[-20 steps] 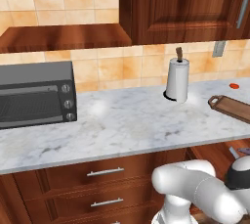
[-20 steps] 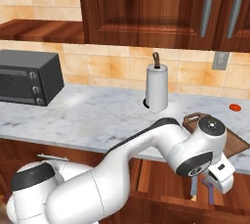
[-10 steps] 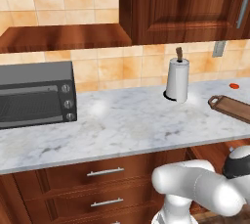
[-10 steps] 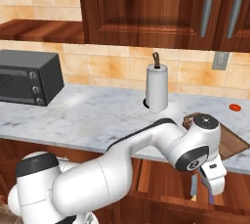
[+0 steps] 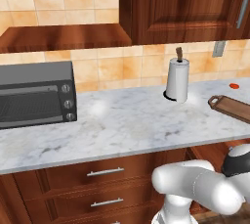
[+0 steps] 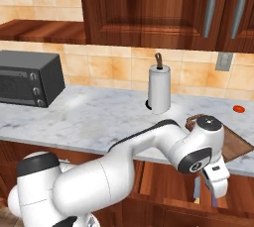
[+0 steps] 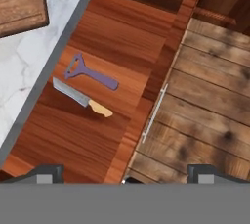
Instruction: Open the drawer on the right and place the cutting tools on the cutting board.
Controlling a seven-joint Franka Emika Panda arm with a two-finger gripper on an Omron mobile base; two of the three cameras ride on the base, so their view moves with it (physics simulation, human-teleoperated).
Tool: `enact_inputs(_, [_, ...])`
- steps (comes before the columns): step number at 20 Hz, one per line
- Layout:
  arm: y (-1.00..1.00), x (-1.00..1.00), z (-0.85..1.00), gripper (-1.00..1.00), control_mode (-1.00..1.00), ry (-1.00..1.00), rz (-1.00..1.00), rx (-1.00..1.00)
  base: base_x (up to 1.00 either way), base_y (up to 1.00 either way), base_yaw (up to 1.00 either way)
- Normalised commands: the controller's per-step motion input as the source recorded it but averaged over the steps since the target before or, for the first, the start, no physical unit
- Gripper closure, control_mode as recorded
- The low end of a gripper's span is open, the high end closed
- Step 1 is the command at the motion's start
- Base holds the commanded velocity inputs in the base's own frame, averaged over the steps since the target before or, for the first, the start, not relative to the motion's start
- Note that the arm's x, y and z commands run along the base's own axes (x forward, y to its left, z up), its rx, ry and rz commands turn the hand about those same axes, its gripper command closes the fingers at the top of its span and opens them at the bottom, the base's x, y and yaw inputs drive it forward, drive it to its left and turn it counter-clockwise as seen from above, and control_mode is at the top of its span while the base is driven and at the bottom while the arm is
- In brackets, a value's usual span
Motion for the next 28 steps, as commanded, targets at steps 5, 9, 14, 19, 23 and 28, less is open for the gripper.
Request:
enact_inputs(5, [0.0,-0.03,-0.22,-1.0,-1.0,0.0,-0.02,0.07,0.0,0.0,0.0])
enact_inputs(9, [0.0,-0.06,-0.49,-1.0,-1.0,0.0,-0.01,0.17,0.0,0.0,0.0])
enact_inputs(14, [-0.11,-0.35,-0.57,-1.0,-1.0,0.05,-0.04,0.15,0.0,0.0,0.0])
enact_inputs(19, [-0.07,-0.31,-0.22,-1.0,-1.0,0.01,-0.04,0.04,0.0,0.0,0.0])
enact_inputs(23, [-0.03,0.0,-0.27,-1.0,-1.0,0.0,0.0,0.0,0.0,0.0,0.0])
enact_inputs(28, [-0.02,0.16,-0.3,-1.0,-1.0,0.0,-0.01,0.0,0.0,0.0,0.0])
